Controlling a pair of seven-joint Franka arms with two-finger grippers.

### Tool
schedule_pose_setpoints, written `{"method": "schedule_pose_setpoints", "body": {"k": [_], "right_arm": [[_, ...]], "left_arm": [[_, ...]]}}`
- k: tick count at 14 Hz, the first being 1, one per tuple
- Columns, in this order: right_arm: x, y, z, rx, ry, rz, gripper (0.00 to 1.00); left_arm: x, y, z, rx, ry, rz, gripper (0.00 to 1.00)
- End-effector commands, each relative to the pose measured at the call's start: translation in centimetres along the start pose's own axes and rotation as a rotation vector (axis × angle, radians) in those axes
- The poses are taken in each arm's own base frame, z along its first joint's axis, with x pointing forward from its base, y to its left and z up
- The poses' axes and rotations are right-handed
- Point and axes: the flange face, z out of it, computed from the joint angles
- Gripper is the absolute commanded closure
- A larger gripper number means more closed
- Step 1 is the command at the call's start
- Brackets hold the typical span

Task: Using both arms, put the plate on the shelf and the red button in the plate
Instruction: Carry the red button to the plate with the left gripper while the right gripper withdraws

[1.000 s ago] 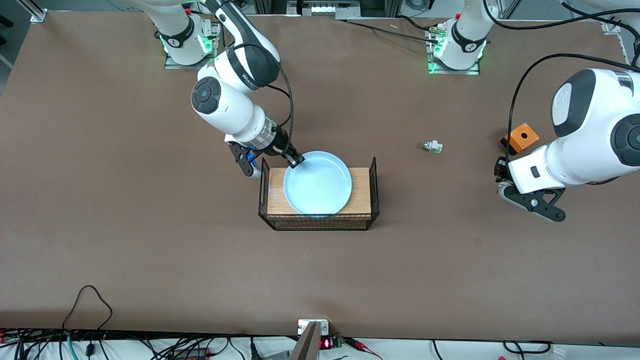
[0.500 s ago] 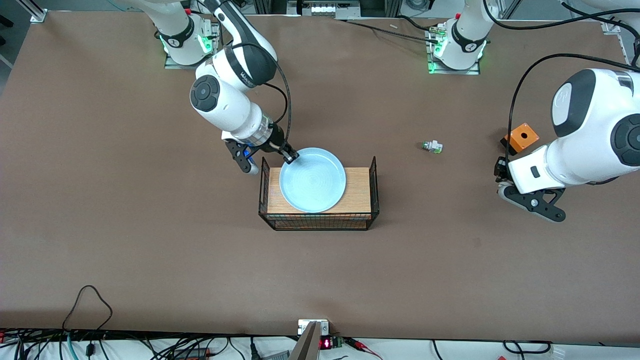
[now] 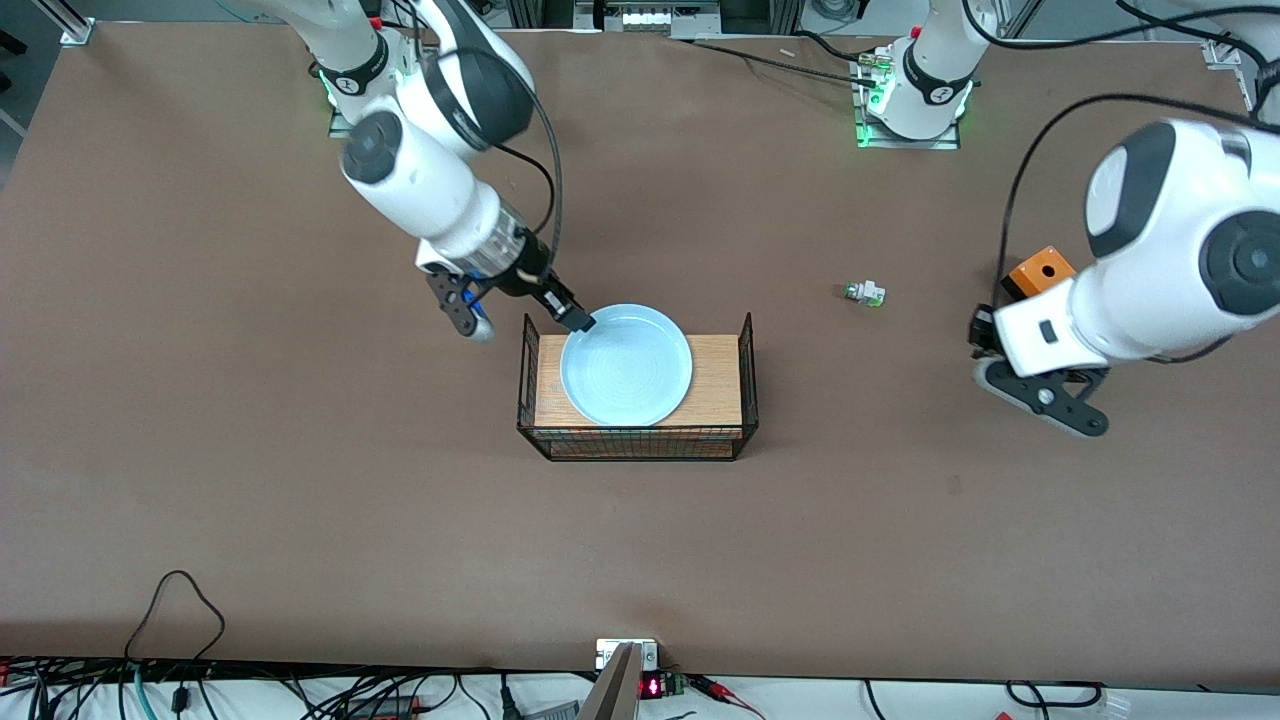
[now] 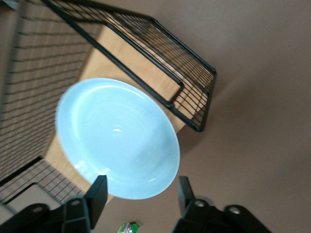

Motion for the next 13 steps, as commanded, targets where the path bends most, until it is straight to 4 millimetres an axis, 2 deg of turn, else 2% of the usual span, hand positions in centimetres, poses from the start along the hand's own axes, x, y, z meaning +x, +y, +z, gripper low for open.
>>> {"method": "schedule_pose_setpoints", "body": {"k": [1,3,4,5,7,8,10,11,13], "right_arm": [[1.7,0.0,-7.4,-0.094,0.094,-0.229,0.00],[5.0,1.4,-10.7,-0.241,0.182,-0.511,0.00],[6.7,2.3,-11.9,-0.302,0.200,-0.602,0.00],[8.8,3.4,-12.7,-0.356,0.205,-0.648,0.00],[13.0,5.0,-14.6,-0.387,0.215,-0.663,0.00],[15.6,6.0,-15.6,-0.389,0.216,-0.657,0.00],[20.1,8.2,-17.4,-0.404,0.208,-0.695,0.00],[22.4,9.6,-18.4,-0.416,0.200,-0.735,0.00],[26.0,12.2,-20.6,-0.445,0.181,-0.782,0.00]], "left_arm": [[-0.2,3.7,-4.6,-0.072,0.048,-0.046,0.94],[0.7,7.6,-4.7,-0.168,0.060,-0.052,0.94],[1.5,11.5,-5.1,-0.190,0.068,-0.023,0.94],[2.4,14.4,-5.7,-0.203,0.088,-0.048,0.94],[4.2,20.9,-5.5,-0.217,0.096,-0.075,0.94],[5.1,23.2,-4.9,-0.224,0.121,-0.075,0.94],[7.6,26.7,-1.4,-0.243,0.142,-0.078,0.94],[9.1,27.5,0.7,-0.260,0.161,-0.097,0.94],[11.7,27.7,4.6,-0.291,0.204,-0.115,0.94]]}}
